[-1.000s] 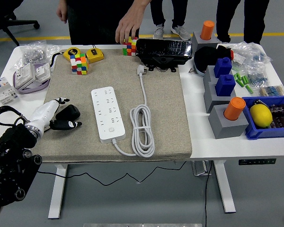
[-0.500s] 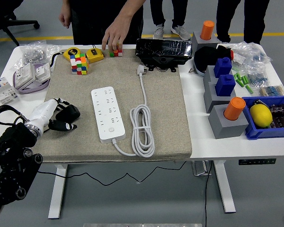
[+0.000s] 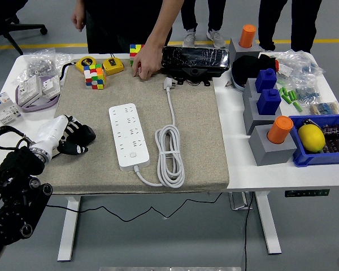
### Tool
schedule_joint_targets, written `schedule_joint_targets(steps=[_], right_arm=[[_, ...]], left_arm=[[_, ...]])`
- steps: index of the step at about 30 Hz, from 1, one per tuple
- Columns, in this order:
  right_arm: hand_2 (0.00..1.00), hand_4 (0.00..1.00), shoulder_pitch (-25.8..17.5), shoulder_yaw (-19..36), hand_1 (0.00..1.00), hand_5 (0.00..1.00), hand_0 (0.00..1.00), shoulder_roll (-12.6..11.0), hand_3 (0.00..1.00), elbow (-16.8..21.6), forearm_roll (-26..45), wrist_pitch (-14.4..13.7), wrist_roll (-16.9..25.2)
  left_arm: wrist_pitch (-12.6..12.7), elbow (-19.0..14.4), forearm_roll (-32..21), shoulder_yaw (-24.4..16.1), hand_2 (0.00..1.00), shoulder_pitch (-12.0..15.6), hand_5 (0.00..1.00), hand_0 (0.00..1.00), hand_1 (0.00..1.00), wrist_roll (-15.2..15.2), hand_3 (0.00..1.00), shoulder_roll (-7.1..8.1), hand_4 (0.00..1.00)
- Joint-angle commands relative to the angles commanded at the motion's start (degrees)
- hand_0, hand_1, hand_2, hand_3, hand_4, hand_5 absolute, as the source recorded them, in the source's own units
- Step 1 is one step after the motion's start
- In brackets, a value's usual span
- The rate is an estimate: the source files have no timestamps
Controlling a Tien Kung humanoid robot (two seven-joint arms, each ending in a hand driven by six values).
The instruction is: Pick up the plug,place it near the board,insert it into the board,press the button
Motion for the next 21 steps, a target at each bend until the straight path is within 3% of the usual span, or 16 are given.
schedule_joint_targets(steps=[21], right_arm=[[0.712, 0.998, -0.03, -0.20, 0.696, 0.998, 0.785, -0.16, 0.756, 0.00, -0.05, -0.11, -0.27]], left_arm=[[1.05, 0.25, 0.00, 0.14, 0.520, -0.04, 0.050, 0.300, 0.481, -0.15, 0.538, -0.19, 0.994]])
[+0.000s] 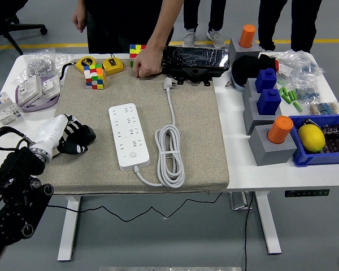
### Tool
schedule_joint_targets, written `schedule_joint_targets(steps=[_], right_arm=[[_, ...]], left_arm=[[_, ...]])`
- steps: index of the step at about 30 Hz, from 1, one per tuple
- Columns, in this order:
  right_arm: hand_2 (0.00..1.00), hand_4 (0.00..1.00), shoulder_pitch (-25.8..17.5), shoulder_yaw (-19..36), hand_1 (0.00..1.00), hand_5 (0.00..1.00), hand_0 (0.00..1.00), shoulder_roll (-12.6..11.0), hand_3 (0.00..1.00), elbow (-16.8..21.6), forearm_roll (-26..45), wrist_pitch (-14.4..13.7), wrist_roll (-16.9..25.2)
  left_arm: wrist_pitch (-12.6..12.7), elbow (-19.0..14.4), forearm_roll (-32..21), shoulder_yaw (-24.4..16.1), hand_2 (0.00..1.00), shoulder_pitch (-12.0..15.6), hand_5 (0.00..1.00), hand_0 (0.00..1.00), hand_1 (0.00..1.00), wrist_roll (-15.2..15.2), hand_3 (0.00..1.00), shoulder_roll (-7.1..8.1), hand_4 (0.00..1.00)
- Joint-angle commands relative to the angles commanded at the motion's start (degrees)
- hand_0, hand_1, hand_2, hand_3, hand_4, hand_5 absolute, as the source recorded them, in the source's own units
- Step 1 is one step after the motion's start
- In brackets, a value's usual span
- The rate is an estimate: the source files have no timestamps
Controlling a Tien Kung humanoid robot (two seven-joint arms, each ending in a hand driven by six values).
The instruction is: Pick up the plug,place it near the board,insert it into the board,press the button
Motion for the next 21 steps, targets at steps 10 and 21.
schedule_joint_targets(steps=[10, 21], right_arm=[[0.711, 0.998, -0.13, 0.10, 0.696, 0.998, 0.785, -0.01, 0.756, 0.00, -0.07, 0.07, -0.03], [0.711, 0.998, -0.04, 0.05, 0.696, 0.998, 0.785, -0.08, 0.756, 0.00, 0.06, 0.11, 0.01]], left_arm=[[-0.23, -0.29, 0.00, 0.56, 0.298, 0.07, 0.002, 0.247, 0.264, 0.59, 0.501, -0.08, 0.907], [0.06, -0.31, 0.00, 0.46, 0.263, -0.28, 0.002, 0.245, 0.225, 0.35, 0.496, -0.14, 0.908]])
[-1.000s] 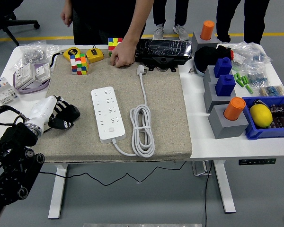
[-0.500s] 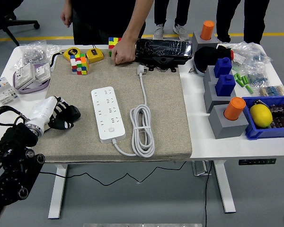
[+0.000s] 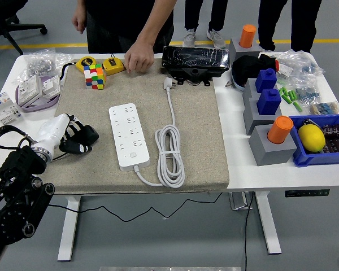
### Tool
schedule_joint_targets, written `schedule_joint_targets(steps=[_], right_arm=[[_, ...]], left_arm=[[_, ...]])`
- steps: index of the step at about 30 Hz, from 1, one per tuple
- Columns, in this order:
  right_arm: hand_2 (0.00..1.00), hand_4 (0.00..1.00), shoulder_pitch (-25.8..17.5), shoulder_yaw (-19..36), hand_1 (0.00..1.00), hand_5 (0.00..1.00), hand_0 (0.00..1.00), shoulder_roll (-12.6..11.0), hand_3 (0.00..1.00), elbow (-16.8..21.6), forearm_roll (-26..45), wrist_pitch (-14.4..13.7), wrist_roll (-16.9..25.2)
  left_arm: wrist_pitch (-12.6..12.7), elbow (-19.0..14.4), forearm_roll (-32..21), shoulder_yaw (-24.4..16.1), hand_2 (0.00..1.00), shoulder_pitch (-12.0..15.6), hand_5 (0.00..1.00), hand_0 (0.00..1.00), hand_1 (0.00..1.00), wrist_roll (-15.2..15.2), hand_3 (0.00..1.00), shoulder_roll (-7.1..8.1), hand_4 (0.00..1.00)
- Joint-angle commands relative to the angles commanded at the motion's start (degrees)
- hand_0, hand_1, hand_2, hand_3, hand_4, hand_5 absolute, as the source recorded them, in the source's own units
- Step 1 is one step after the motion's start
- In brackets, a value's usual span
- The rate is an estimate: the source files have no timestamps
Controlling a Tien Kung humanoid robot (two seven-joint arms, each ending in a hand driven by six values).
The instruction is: Pick up the plug,place it near the board,insert it into the board,press the button
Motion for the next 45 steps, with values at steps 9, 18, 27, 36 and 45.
schedule_joint_targets(steps=[9, 18, 27, 36, 45], right_arm=[[0.710, 0.998, -0.02, 0.03, 0.696, 0.998, 0.785, -0.09, 0.757, 0.00, 0.06, -0.02, 0.04], [0.711, 0.998, -0.06, 0.06, 0.697, 0.998, 0.785, -0.05, 0.757, 0.00, 0.18, 0.03, 0.04], [0.710, 0.998, -0.03, 0.30, 0.695, 0.998, 0.785, -0.12, 0.756, 0.00, -0.01, -0.09, 0.07], [0.711, 0.998, -0.05, 0.25, 0.695, 0.998, 0.785, -0.22, 0.754, 0.00, -0.02, -0.17, -0.17], [0.710, 0.998, 0.05, 0.31, 0.696, 0.998, 0.784, -0.28, 0.755, 0.00, -0.31, -0.52, -0.24]], left_arm=[[0.25, -0.25, 0.00, 0.15, 0.264, -0.08, 0.002, 0.243, 0.223, -0.11, 0.497, 0.03, 0.900], [-0.02, -3.80, 0.00, 1.11, 0.262, 0.27, 0.002, 0.245, 0.227, -1.30, 0.491, 0.88, 0.862], [-5.81, -9.35, -7.26, 4.05, 0.260, -0.85, 0.002, 0.253, 0.228, -2.61, 0.476, 4.38, 0.823], [-13.76, -9.07, -18.46, 8.77, 0.281, -4.34, 0.002, 0.280, 0.326, -4.47, 0.482, 8.19, 0.765], [-13.87, -5.16, -21.13, 12.72, 0.301, -8.65, 0.002, 0.287, 0.355, -5.80, 0.492, 8.93, 0.741]])
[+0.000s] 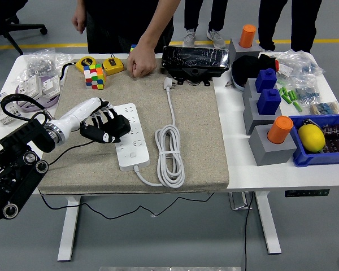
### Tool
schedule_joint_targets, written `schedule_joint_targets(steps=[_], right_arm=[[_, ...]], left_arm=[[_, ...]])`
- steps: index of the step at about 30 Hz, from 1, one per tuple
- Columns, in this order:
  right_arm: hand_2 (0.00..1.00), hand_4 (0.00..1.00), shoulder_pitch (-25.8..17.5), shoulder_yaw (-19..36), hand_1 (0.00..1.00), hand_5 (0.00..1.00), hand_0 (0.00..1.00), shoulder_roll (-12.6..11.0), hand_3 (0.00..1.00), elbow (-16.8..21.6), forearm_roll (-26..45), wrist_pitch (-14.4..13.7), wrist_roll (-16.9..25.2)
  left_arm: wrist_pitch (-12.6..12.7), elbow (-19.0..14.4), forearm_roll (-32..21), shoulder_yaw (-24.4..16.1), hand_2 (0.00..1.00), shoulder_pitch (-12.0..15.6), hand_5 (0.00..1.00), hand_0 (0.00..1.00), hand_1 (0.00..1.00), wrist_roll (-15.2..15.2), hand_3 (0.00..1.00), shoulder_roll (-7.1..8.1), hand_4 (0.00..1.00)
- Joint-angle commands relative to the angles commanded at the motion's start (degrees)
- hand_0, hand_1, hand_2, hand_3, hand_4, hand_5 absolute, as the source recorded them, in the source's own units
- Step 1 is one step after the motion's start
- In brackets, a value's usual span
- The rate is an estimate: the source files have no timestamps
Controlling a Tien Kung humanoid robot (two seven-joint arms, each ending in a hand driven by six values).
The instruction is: Pick up the plug,place it near the board,insert it into the board,press the button
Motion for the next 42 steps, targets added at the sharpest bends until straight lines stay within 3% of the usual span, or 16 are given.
schedule_joint_targets(steps=[5, 16, 30, 42], right_arm=[[0.710, 0.998, 0.14, -0.35, 0.696, 0.998, 0.784, -0.13, 0.756, 0.00, 0.28, -0.09, -0.12], [0.711, 0.998, 0.23, -0.33, 0.695, 0.998, 0.784, -0.09, 0.755, 0.00, 0.45, -0.06, -0.11], [0.710, 0.998, 0.24, -0.27, 0.695, 0.998, 0.784, -0.07, 0.755, 0.00, 0.39, -0.06, -0.10], [0.710, 0.998, 0.25, -0.18, 0.696, 0.998, 0.785, -0.08, 0.755, 0.00, 0.30, -0.10, -0.13]], left_arm=[[-1.62, 3.46, -0.23, 0.97, 0.310, -1.56, 0.002, 0.296, 0.384, -0.29, 0.503, 0.09, 0.716], [0.31, 9.11, 0.31, 0.66, 0.325, -3.40, 0.002, 0.306, 0.423, -1.53, 0.515, -0.97, 0.698], [1.40, 10.88, 1.09, 0.40, 0.360, -3.82, 0.002, 0.317, 0.460, -1.98, 0.538, -1.95, 0.687], [1.61, 11.23, 2.07, 0.53, 0.365, -3.66, 0.002, 0.318, 0.466, -2.25, 0.540, -1.42, 0.688]])
